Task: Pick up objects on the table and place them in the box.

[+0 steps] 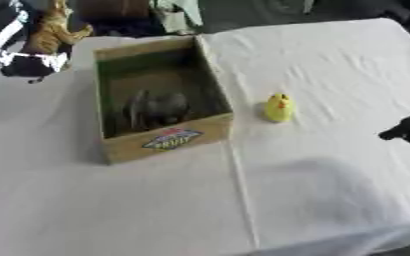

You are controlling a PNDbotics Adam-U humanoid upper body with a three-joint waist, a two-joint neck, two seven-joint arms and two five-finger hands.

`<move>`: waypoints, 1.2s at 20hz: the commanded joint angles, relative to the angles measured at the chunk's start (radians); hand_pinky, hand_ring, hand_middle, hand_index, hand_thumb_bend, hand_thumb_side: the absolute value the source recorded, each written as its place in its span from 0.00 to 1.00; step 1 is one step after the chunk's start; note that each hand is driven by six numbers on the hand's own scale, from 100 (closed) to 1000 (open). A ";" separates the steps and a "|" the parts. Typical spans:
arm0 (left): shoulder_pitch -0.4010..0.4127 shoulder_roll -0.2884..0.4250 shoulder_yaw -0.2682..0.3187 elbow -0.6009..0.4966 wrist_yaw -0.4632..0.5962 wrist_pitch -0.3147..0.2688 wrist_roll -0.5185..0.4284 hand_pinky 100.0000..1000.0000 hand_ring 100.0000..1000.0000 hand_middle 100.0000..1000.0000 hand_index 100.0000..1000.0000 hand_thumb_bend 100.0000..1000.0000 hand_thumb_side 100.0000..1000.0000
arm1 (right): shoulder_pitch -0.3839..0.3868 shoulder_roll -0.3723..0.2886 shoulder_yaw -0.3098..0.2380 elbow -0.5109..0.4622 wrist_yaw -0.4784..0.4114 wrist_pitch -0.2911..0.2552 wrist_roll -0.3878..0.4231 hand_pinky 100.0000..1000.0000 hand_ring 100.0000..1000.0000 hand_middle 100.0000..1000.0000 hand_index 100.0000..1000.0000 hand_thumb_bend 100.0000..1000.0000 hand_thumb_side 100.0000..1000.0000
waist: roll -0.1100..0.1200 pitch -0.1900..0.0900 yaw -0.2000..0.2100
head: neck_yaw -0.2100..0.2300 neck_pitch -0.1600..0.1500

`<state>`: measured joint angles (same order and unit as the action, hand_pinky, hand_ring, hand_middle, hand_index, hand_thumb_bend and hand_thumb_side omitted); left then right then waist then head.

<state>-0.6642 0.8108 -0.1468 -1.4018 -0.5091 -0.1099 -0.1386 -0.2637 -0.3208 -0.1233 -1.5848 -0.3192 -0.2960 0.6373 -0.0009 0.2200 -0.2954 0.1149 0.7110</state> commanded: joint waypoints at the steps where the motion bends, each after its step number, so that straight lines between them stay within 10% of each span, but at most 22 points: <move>1: -0.051 0.001 -0.025 -0.020 -0.005 -0.013 -0.029 0.54 0.25 0.19 0.51 0.00 0.19 | -0.012 -0.023 0.001 -0.011 -0.008 -0.003 0.009 0.68 0.59 0.50 0.68 0.00 0.55 | 0.002 -0.020 -0.006 | 0.008 -0.002; 17: -0.139 -0.149 -0.107 0.182 -0.093 -0.112 -0.091 0.59 0.38 0.33 0.60 0.07 0.21 | -0.027 -0.017 0.015 -0.013 -0.015 0.002 0.025 0.69 0.59 0.50 0.68 0.00 0.55 | 0.007 -0.013 -0.041 | 0.023 -0.009; 24: -0.131 -0.161 -0.122 0.183 -0.082 -0.150 -0.143 0.65 0.53 0.49 0.71 0.30 0.24 | -0.026 -0.014 0.015 -0.013 -0.013 0.005 0.027 0.69 0.59 0.50 0.68 0.00 0.55 | 0.007 -0.013 -0.040 | 0.022 -0.008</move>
<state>-0.7767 0.6366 -0.2692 -1.2067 -0.5979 -0.2530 -0.2706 -0.2807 -0.3203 -0.1041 -1.5849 -0.3269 -0.2897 0.6608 0.0085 0.2224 -0.3354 0.1373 0.7106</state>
